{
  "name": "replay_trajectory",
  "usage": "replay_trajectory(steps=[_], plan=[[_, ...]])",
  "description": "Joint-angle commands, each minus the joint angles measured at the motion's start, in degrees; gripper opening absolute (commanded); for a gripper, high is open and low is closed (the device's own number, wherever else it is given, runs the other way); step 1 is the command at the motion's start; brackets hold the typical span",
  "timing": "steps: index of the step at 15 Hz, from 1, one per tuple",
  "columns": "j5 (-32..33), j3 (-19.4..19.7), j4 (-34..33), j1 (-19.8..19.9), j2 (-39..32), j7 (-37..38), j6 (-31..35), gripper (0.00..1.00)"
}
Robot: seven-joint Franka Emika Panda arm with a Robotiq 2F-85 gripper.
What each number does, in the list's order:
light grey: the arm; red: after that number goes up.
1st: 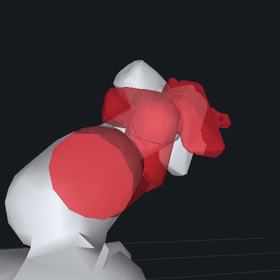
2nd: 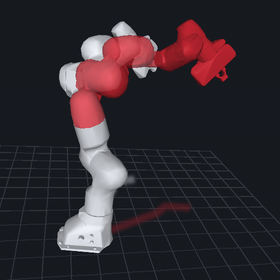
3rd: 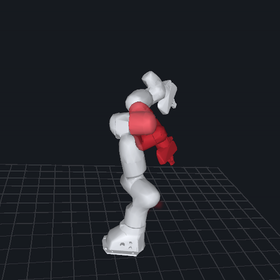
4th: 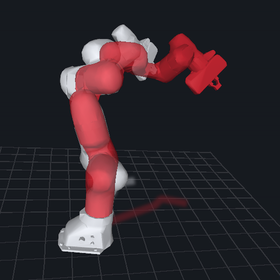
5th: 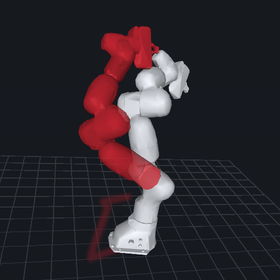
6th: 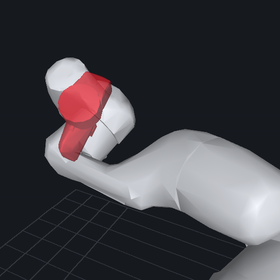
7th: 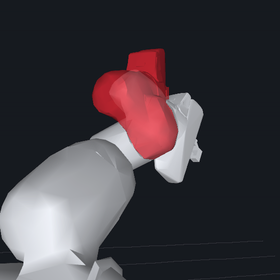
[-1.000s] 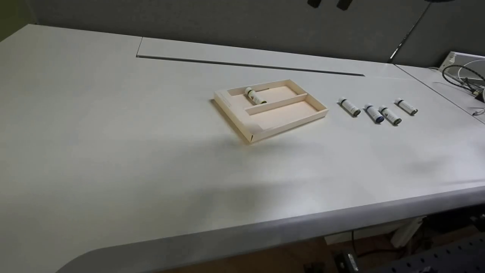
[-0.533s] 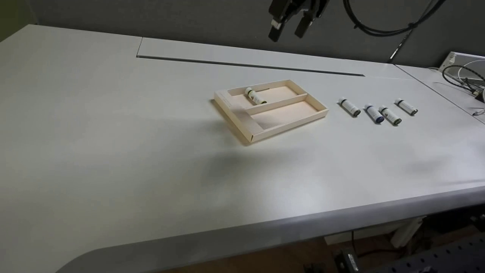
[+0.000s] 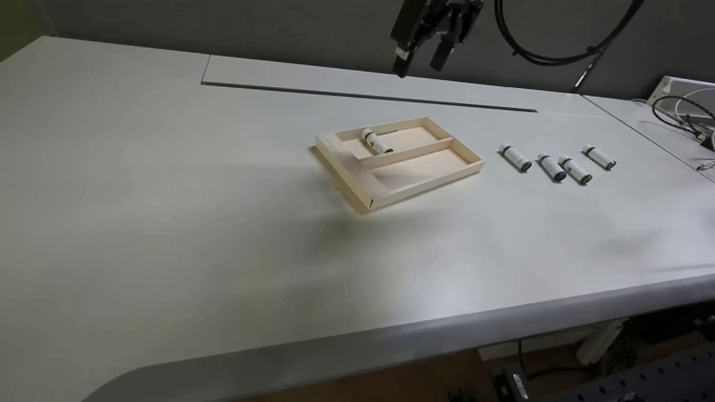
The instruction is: Remove the bottle from the tray and put it on the table
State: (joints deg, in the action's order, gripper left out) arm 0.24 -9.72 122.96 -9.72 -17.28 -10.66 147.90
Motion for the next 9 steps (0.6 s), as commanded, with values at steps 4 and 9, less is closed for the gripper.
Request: replay_trajectory(steps=[4,9], plan=[[-5.4,-1.4,-1.1,3.2,-4.7,-2.1,1.3,1.0],[-9.8,-2.9,-2.2,6.3,-12.0,-3.7,7.6,1.0]])
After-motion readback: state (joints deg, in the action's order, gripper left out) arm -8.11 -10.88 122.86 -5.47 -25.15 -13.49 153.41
